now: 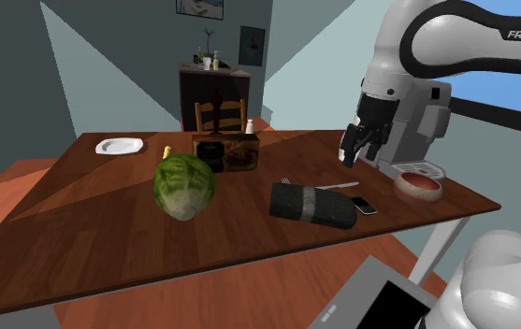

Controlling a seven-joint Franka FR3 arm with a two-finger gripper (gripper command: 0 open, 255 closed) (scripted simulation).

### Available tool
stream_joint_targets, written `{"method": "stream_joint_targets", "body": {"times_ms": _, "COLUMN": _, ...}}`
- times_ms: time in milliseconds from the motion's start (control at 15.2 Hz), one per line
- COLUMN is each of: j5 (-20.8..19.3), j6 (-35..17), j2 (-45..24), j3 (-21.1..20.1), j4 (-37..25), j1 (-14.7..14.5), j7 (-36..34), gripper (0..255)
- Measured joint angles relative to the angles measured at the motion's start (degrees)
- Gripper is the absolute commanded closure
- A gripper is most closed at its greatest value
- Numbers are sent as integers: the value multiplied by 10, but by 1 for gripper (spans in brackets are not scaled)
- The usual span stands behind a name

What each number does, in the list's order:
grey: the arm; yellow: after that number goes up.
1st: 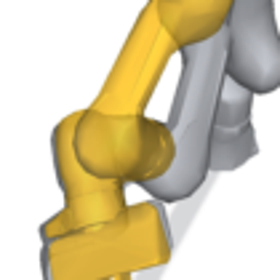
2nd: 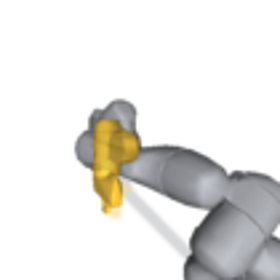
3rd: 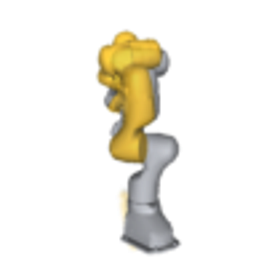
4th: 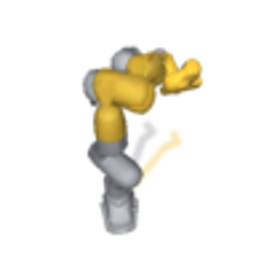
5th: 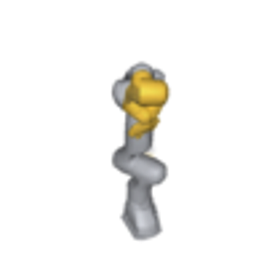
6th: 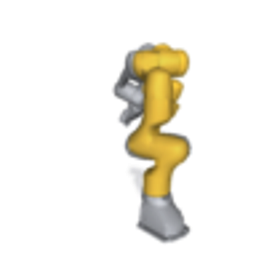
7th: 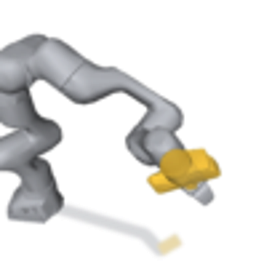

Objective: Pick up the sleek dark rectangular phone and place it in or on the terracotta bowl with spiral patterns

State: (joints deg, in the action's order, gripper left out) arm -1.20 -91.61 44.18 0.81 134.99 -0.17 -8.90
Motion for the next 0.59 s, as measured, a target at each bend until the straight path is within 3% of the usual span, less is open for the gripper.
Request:
{"method": "stream_joint_targets", "body": {"times_ms": 198, "j5": -6, "j6": -15, "j2": -5, "j3": 12, "j4": 10, "j1": 5, "j7": 10, "gripper": 0}}
{"method": "stream_joint_targets", "body": {"times_ms": 594, "j5": -37, "j6": -88, "j2": -34, "j3": 74, "j4": 57, "j1": 31, "j7": 61, "gripper": 0}}
